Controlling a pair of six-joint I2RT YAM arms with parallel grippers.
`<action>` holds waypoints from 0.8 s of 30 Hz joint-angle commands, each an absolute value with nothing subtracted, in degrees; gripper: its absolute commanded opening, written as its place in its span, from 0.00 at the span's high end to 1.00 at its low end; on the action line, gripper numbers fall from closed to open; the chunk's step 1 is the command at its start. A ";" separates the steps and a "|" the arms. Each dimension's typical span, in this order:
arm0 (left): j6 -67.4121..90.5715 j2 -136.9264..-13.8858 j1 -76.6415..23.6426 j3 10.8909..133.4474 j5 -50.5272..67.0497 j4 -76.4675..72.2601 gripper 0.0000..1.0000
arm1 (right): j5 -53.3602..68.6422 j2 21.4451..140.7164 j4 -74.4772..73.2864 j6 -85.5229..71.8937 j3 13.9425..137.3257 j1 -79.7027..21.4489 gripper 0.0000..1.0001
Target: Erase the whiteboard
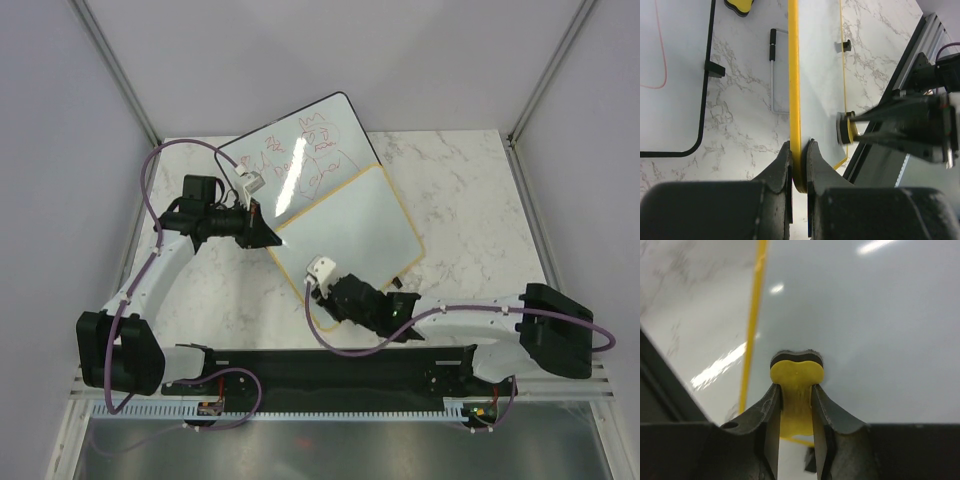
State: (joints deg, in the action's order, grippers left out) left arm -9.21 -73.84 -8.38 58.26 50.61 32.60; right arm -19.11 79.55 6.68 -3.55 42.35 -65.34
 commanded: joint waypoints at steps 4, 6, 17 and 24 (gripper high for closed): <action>-17.67 -72.95 -9.67 60.47 49.75 27.86 0.98 | -17.66 81.56 0.18 -14.14 35.34 -74.09 1.00; -17.58 -72.77 -9.58 60.29 49.57 27.95 0.98 | -20.98 81.48 0.18 -16.07 34.63 -74.00 1.00; -17.40 -72.25 -9.67 60.21 49.31 27.86 0.98 | -29.45 74.09 -2.73 -13.54 42.27 -61.09 1.00; -17.67 -71.98 -9.67 59.94 49.39 27.95 0.98 | -25.22 79.53 -1.67 -14.24 40.00 -66.59 1.00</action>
State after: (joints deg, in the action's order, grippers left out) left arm -9.58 -73.82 -8.97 58.54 52.07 30.94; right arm -26.76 76.73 -1.72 -14.57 41.50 -62.43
